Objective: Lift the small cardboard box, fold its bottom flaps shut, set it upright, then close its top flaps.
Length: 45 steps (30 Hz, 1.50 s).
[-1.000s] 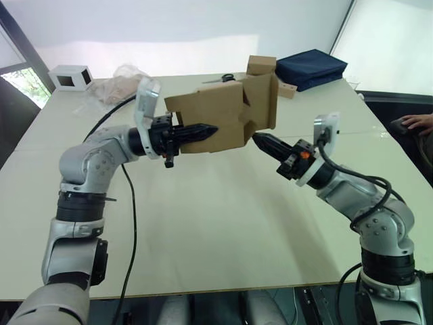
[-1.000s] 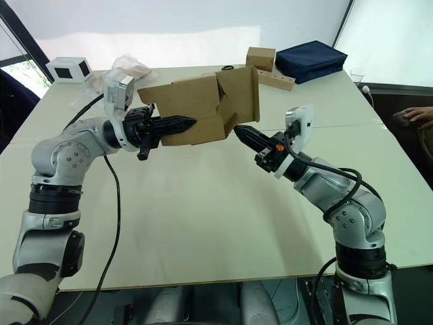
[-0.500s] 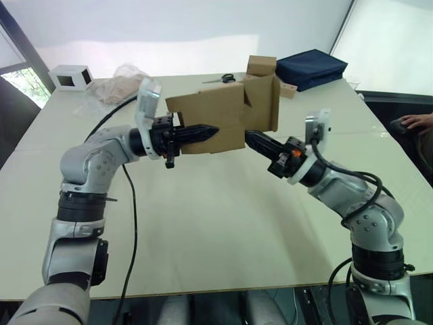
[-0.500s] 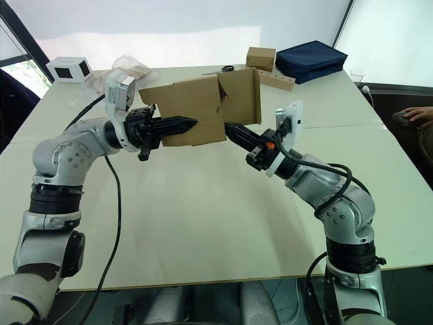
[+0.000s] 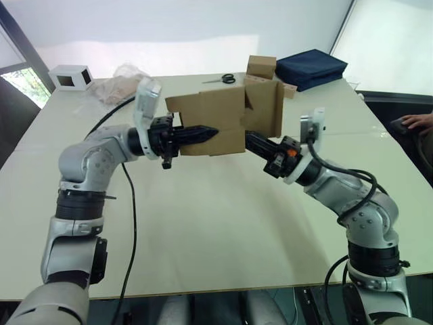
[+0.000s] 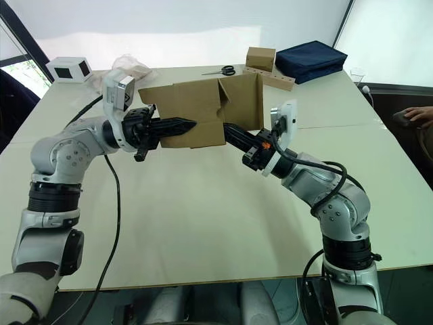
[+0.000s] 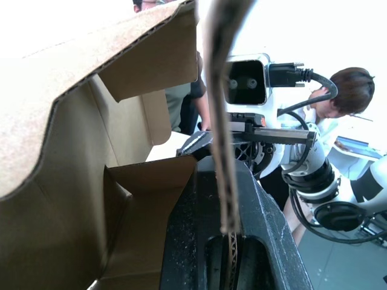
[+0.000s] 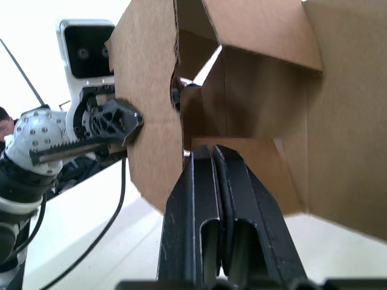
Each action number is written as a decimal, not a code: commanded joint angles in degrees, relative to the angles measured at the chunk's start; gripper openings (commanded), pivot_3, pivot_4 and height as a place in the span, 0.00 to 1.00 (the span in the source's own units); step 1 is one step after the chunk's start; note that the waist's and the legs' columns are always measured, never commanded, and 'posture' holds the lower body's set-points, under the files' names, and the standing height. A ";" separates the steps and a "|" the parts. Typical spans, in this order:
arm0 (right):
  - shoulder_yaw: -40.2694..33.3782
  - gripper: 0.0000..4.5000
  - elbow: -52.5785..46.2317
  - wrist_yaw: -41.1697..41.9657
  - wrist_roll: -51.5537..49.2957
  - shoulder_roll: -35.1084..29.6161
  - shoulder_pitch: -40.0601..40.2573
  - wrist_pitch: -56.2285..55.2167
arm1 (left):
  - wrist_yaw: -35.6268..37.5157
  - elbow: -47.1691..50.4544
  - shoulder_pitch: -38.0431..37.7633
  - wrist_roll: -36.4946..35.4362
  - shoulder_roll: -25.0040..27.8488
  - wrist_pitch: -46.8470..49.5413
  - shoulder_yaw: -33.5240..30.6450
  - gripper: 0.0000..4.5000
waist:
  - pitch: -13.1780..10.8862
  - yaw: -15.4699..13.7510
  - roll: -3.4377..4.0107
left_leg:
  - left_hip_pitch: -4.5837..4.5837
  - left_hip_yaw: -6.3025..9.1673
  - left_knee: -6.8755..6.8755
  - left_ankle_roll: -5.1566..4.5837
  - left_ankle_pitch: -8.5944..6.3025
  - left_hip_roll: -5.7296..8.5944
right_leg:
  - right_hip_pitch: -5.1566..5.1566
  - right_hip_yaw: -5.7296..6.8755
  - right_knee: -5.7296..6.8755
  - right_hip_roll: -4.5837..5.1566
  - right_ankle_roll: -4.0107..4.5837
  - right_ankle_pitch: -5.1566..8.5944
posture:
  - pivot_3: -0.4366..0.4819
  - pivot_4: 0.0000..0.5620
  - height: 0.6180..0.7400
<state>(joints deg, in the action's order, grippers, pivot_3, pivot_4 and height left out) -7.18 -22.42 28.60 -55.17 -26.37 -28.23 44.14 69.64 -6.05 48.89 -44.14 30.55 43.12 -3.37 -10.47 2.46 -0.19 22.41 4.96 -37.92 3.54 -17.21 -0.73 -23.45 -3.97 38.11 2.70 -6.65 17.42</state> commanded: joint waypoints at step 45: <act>-13.89 0.80 17.57 4.38 -15.33 -0.10 -7.00 3.25 | 3.49 1.72 3.59 -1.69 2.27 1.17 -1.85 0.00 | -0.02 0.11 0.04 | 0.01 -0.03 -0.04 0.05 0.03 -0.01 | 0.00 -0.01 0.01 0.00 0.00 0.00 | 0.48 0.27 1.00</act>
<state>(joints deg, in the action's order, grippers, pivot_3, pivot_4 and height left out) -20.82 -2.11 32.93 -68.68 -27.11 -33.73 47.57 73.13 -5.67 50.45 -44.65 32.34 44.52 -3.54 -10.49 2.56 -0.16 22.42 4.92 -37.96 3.59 -17.18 -0.74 -23.44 -3.98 38.11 2.70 -6.65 17.42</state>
